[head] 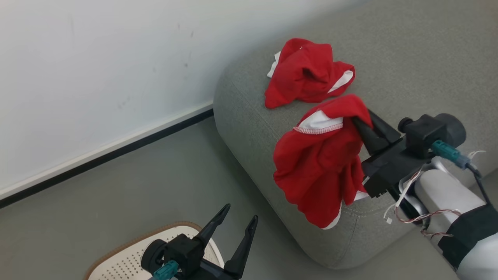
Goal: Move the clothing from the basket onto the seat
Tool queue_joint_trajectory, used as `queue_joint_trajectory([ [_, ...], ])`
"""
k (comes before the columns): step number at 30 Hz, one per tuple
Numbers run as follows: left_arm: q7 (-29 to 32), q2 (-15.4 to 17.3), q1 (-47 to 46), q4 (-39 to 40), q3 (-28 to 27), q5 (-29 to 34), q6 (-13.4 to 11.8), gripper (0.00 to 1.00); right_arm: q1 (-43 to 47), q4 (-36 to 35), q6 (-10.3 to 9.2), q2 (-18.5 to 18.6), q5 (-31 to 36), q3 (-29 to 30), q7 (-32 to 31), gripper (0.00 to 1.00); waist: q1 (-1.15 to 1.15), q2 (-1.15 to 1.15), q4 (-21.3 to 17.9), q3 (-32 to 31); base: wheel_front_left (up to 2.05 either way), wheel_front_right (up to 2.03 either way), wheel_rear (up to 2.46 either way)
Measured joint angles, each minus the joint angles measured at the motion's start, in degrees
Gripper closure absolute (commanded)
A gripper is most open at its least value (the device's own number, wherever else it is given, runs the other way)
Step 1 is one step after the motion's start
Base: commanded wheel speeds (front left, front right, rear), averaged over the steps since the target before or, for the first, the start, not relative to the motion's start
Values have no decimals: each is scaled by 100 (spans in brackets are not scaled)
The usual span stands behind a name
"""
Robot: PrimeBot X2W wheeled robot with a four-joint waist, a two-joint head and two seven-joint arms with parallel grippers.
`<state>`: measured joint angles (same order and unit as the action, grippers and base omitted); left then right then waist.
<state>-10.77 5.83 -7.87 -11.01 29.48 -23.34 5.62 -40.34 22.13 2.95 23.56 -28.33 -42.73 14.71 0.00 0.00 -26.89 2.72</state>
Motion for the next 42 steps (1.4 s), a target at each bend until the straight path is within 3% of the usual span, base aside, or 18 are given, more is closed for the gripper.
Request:
queue_joint_trajectory([
  [6,11,35,-193,104,67,176,13,0,-158,89,-25,180,-108,307,-1,100,0,0,-79,288,0,0,0],
  [14,163,149,-635,352,42,294,44,0,-1182,439,-9,426,-259,879,0,100,0,0,-28,816,0,0,0],
  [23,382,345,-1118,856,-29,546,44,0,-2941,1635,-1,996,-375,1626,-54,100,1,0,187,1597,0,0,0],
  [30,638,350,-1529,1291,154,743,45,0,-3301,2432,-107,1374,-366,1796,-147,100,1,1,464,2148,0,0,0],
  [38,876,346,-2007,1683,299,1002,51,0,-3593,2750,-356,1363,-393,1964,-151,100,1,1,878,2784,0,0,0],
  [42,980,344,-2235,1762,328,1082,53,0,-3846,2861,-430,1178,-393,1973,-131,100,1,1,1054,3124,0,0,0],
])
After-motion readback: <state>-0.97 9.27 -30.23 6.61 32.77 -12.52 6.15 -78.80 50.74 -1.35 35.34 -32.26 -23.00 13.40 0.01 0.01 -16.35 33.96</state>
